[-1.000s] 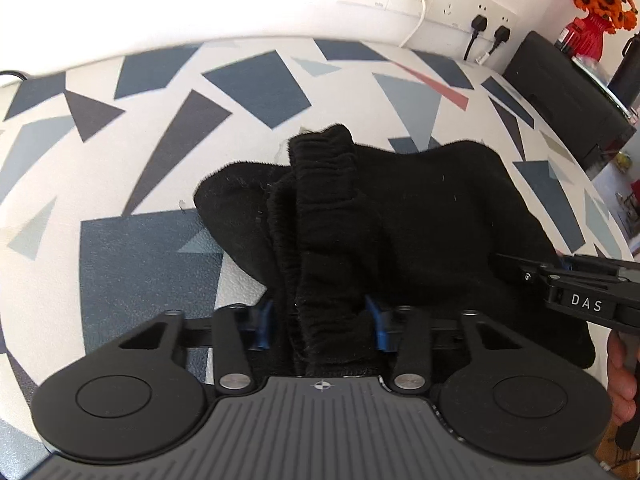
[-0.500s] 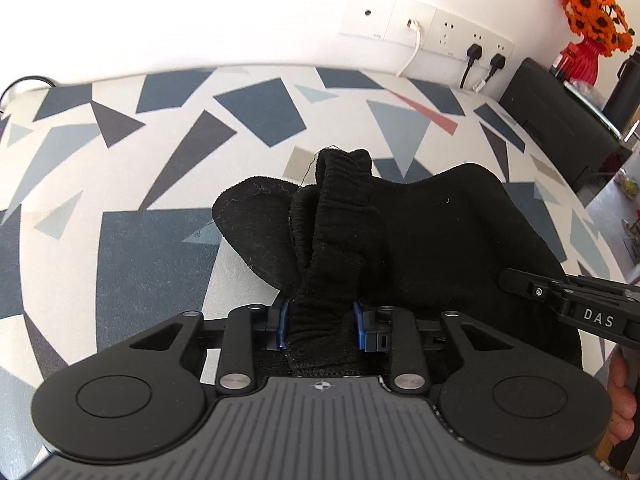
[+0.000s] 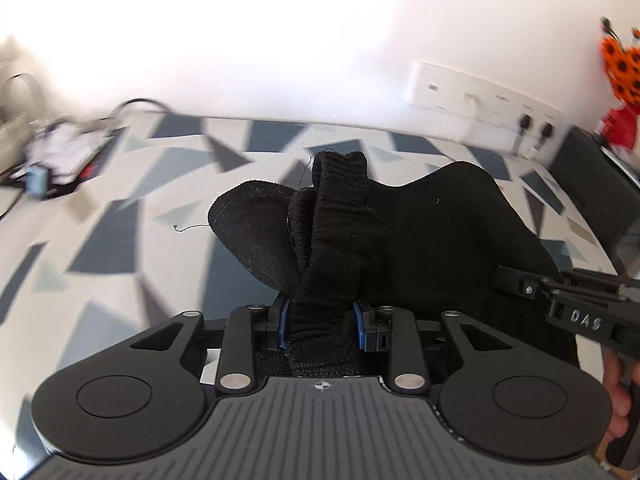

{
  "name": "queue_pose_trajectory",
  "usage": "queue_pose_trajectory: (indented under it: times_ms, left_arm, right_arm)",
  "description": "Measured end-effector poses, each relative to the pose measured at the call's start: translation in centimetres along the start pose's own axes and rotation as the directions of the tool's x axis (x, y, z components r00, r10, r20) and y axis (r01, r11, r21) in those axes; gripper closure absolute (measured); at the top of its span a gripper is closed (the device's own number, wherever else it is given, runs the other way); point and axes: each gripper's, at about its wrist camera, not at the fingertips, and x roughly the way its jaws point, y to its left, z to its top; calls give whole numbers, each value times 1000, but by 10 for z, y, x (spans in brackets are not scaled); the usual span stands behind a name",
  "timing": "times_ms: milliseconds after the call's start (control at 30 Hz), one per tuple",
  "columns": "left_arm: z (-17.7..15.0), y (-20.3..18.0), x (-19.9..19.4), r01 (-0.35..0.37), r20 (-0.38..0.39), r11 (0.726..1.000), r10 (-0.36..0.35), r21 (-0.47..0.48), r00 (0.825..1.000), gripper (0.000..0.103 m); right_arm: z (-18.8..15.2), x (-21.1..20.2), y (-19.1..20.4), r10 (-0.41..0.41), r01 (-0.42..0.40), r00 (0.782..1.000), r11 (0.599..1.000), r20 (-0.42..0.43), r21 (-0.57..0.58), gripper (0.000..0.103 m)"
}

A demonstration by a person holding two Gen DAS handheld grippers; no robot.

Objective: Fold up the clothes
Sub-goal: 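Grasp the waistband edge with the left gripper while the right gripper grasps the cuff, then lift the folded black sweatpants with both grippers and carry them toward the clothes stack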

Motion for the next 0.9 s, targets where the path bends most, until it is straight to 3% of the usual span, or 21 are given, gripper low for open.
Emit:
queue_pose_trajectory:
  times_ms: [100, 267, 400, 500, 600, 700, 800, 900]
  left_arm:
    - [-14, 29, -22, -28, 24, 995, 30, -99, 999, 74]
    - [-47, 72, -76, -74, 96, 982, 92, -173, 991, 74]
    - [-88, 128, -135, -115, 143, 964, 152, -238, 978, 74]
    - [-126, 176, -185, -154, 143, 931, 211, -332, 967, 74]
    - [-168, 220, -235, -220, 126, 878, 298, -425, 946, 74]
    - [-208, 256, -283, -297, 94, 808, 395, -508, 914, 74]
    - [-243, 284, -336, -385, 46, 704, 509, -597, 859, 74]
    - [-279, 305, -384, -448, -13, 569, 609, -690, 793, 74]
  right_arm:
    - [8, 2, 24, 67, -67, 998, 997, -11, -35, 85]
    - [15, 0, 81, 129, -131, 991, 982, -22, -138, 85]
    - [6, -19, 156, 184, -182, 983, 954, -14, -239, 85]
    - [-10, -34, 218, 227, -229, 973, 932, -40, -281, 85]
    - [-41, -47, 292, 299, -314, 949, 884, -96, -346, 85]
    - [-72, -61, 365, 366, -398, 917, 823, -158, -404, 85]
    - [-102, -72, 440, 452, -512, 859, 743, -242, -430, 85]
    - [-132, -87, 512, 530, -625, 780, 626, -333, -467, 85]
